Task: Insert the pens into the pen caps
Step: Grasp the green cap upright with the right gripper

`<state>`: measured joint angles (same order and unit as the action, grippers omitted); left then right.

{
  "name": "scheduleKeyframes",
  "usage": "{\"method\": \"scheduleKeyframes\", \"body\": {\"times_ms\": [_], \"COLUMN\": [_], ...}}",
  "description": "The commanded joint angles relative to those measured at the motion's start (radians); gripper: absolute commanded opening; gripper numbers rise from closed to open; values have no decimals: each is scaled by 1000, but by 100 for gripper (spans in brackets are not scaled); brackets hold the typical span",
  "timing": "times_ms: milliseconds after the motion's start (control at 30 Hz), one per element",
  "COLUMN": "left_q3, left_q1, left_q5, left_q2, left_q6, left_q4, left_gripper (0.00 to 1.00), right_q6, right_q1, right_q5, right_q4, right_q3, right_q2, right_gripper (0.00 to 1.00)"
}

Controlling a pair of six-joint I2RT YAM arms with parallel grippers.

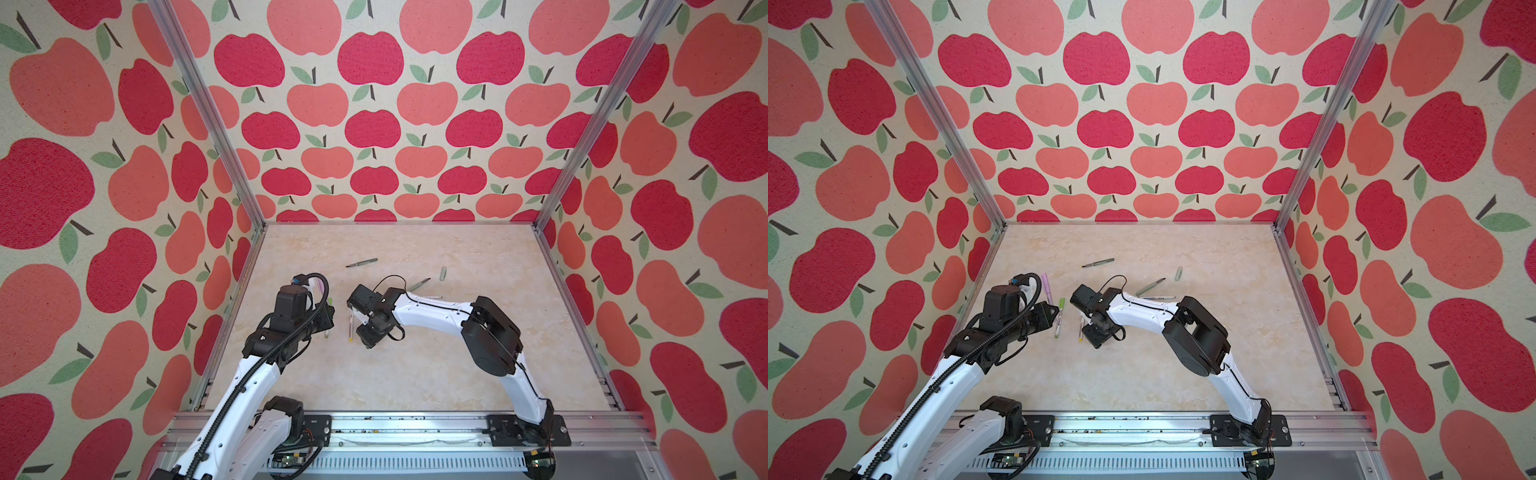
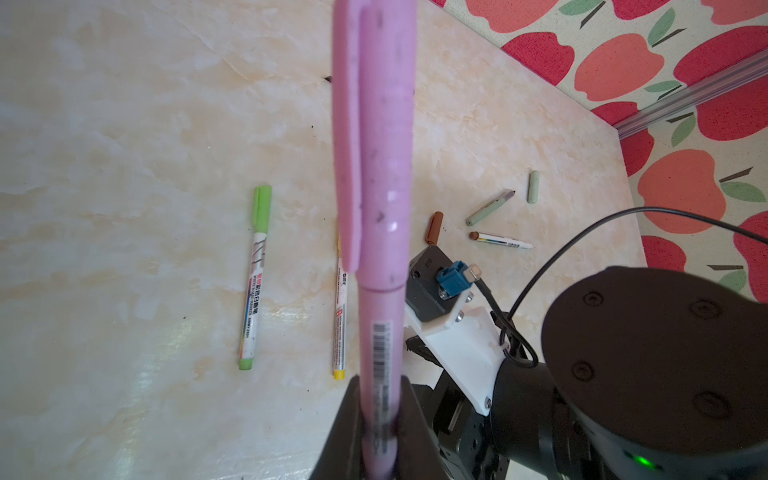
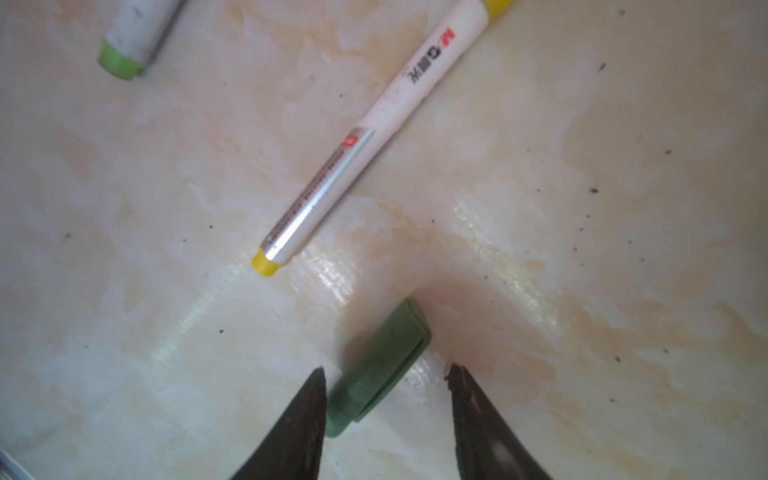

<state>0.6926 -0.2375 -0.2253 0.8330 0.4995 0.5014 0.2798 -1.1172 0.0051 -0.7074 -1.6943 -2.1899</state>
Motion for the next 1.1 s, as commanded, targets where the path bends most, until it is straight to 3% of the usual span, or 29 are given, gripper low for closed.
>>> {"method": "scheduleKeyframes", "body": {"times_ms": [0,667,1067], "left_q3": [5,11,28], "left_q1": [6,-14,-166], "left_q5": [-20,-83,-121], "left_q2": [4,74,239], "left_q6": [-17,-1,34], "left_q4": [18,-32,-114], "left_gripper": [0,0,0], "right_q6": [-13,16,60], "right_q1": [0,58,135], "right_q5": [37,80,70], "right_q4": [-37,17,72], "right_q3": [-13,114,216], "right_q2": [-16,59,146], "right_gripper": [47,24,15]}}
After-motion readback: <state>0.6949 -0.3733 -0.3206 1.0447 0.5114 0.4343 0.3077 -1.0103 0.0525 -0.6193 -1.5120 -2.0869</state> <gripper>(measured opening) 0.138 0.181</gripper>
